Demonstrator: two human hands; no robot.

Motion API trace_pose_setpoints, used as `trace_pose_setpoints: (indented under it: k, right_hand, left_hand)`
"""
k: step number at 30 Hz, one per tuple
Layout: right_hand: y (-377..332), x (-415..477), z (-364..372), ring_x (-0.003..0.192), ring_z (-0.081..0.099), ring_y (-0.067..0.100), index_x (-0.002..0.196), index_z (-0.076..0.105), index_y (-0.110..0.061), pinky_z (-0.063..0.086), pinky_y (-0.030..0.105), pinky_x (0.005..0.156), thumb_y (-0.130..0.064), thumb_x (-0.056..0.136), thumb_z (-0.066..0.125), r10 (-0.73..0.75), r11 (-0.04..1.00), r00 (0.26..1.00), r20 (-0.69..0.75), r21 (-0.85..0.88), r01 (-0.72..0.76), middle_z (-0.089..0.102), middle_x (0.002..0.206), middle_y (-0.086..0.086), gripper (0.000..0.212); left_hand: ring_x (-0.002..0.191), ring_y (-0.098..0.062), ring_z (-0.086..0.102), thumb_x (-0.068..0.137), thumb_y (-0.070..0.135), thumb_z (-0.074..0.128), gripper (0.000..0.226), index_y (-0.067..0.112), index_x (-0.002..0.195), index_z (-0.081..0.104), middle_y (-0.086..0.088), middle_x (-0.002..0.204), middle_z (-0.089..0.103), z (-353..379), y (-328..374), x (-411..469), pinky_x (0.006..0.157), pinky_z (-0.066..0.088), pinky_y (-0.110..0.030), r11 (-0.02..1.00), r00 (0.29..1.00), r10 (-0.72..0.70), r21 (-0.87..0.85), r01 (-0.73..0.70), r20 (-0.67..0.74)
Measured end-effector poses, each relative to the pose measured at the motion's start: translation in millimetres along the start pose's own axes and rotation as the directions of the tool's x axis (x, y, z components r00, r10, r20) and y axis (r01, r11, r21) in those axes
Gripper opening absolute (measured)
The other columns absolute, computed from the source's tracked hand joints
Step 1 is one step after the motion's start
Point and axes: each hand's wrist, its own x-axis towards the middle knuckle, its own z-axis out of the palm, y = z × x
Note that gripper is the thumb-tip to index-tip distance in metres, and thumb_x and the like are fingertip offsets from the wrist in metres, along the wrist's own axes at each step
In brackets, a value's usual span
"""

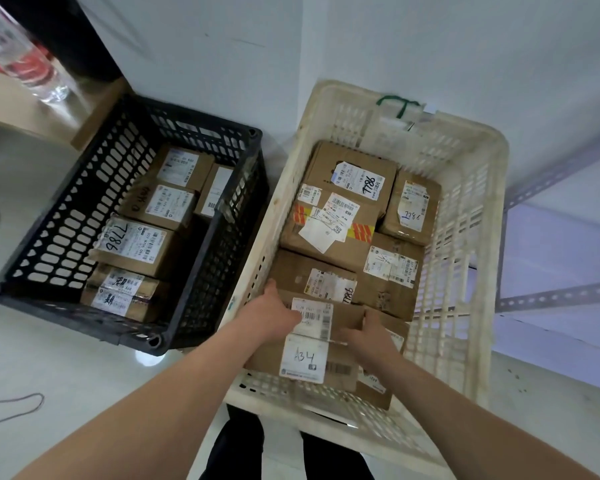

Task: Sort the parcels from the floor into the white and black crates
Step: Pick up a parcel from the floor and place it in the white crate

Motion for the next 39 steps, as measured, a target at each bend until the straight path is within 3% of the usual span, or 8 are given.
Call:
trace_pose_setpoints:
  k: [3, 5, 12, 17, 23, 26, 32, 39]
  right_hand:
    - [14.5, 0.3, 19.2, 0.101, 0.064, 0.024, 0.158, 0.015, -0.019, 0.056, 0.033, 0.070, -0.037, 0.093, 0.069, 0.050, 0.999, 0.996, 0.073, 0.007, -0.050, 0.058, 0.127, 0.002, 0.087]
    - [23.2, 3.2, 31.7, 0.104, 0.065, 0.020, 0.153, 0.024, -0.023, 0.058, 0.036, 0.080, -0.039, 0.084, 0.075, 0.042, 0.998, 0.996, 0.080, 0.042, -0.045, 0.061, 0.125, -0.003, 0.088]
    - [27.6, 9.1, 37.2, 0.098, 0.067, 0.018, 0.143, 0.037, -0.023, 0.058, 0.041, 0.087, -0.025, 0.082, 0.070, 0.032, 0.999, 0.996, 0.084, 0.025, -0.034, 0.068, 0.116, -0.004, 0.069]
    - [30.2, 9.2, 30.6, 0.091, 0.061, 0.009, 0.142, 0.040, -0.021, 0.050, 0.028, 0.071, -0.014, 0.089, 0.064, 0.025, 1.000, 0.994, 0.102, -0.005, -0.024, 0.064, 0.107, -0.007, 0.059]
    - [39.5, 16.9, 28.3, 0.106, 0.067, 0.024, 0.160, 0.017, -0.022, 0.059, 0.049, 0.090, -0.042, 0.060, 0.071, 0.046, 0.999, 0.980, 0.193, -0.003, -0.046, 0.066, 0.123, 0.000, 0.115]
    - [23.6, 1.7, 22.4, 0.097, 0.066, 0.022, 0.156, 0.023, -0.019, 0.059, 0.043, 0.081, -0.033, 0.078, 0.068, 0.041, 0.995, 0.991, 0.126, -0.096, -0.029, 0.065, 0.122, 0.004, 0.091]
    - [-32.5, -26.9, 8.9, 0.080, 0.066, 0.015, 0.159, 0.026, -0.027, 0.053, 0.034, 0.068, -0.042, 0.098, 0.060, -0.252, 0.959, 0.963, -0.097, -0.160, 0.234, 0.067, 0.104, -0.004, 0.072]
    - [-109.5, -86.0, 9.4, 0.131, 0.053, 0.022, 0.162, 0.025, -0.030, 0.040, 0.033, 0.095, -0.054, 0.101, 0.049, -0.513, 0.858, 0.829, -0.224, -0.153, 0.490, 0.053, 0.151, 0.002, 0.069]
  left_hand:
    - [0.143, -0.036, 0.039, 0.094, 0.040, 0.055, 0.096, 0.024, 0.160, -0.013, -0.015, 0.162, 0.030, 9.1, -5.5, 5.0, 0.116, 0.037, -0.046, 0.994, 0.998, -0.038, 0.107, 0.032, 0.057]
    - [0.142, -0.039, 0.039, 0.094, 0.040, 0.055, 0.093, 0.025, 0.161, -0.008, -0.019, 0.163, 0.024, 19.3, -7.4, 6.1, 0.116, 0.037, -0.049, 0.983, 0.997, -0.041, 0.184, 0.027, 0.073]
    - [0.127, -0.032, 0.054, 0.083, 0.042, 0.046, 0.065, 0.024, 0.145, 0.042, -0.014, 0.144, 0.053, 40.5, -19.8, 22.7, 0.108, 0.040, -0.043, 0.948, 0.993, -0.018, 0.317, -0.020, 0.117]
    - [0.148, -0.039, 0.028, 0.094, 0.032, 0.050, 0.072, 0.011, 0.157, 0.021, -0.026, 0.164, 0.004, 31.9, -10.4, 18.3, 0.117, 0.034, -0.045, 0.916, 0.997, 0.013, 0.398, -0.041, 0.073]
    - [0.131, -0.034, 0.049, 0.096, 0.028, 0.052, 0.050, 0.013, 0.143, 0.047, -0.012, 0.157, 0.028, 24.5, -12.9, 21.6, 0.104, 0.045, -0.039, 0.912, 0.995, 0.083, 0.398, -0.101, 0.063]
    - [0.122, -0.027, 0.055, 0.097, 0.029, 0.051, 0.058, 0.012, 0.151, 0.038, -0.014, 0.153, 0.039, 17.0, -12.8, 15.6, 0.097, 0.049, -0.033, 0.934, 0.989, 0.117, 0.329, -0.140, 0.087]
    - [0.141, -0.026, 0.042, 0.098, 0.038, 0.058, 0.065, 0.019, 0.155, 0.033, -0.006, 0.158, 0.036, -13.9, -4.1, -22.2, 0.112, 0.041, -0.037, 0.942, 0.962, 0.273, 0.202, -0.269, 0.006]
    - [0.140, -0.018, 0.043, 0.095, 0.045, 0.061, 0.065, 0.025, 0.153, 0.039, 0.003, 0.157, 0.038, -66.2, -15.8, -70.3, 0.111, 0.037, -0.032, 0.882, 0.849, 0.471, 0.150, -0.447, -0.240]
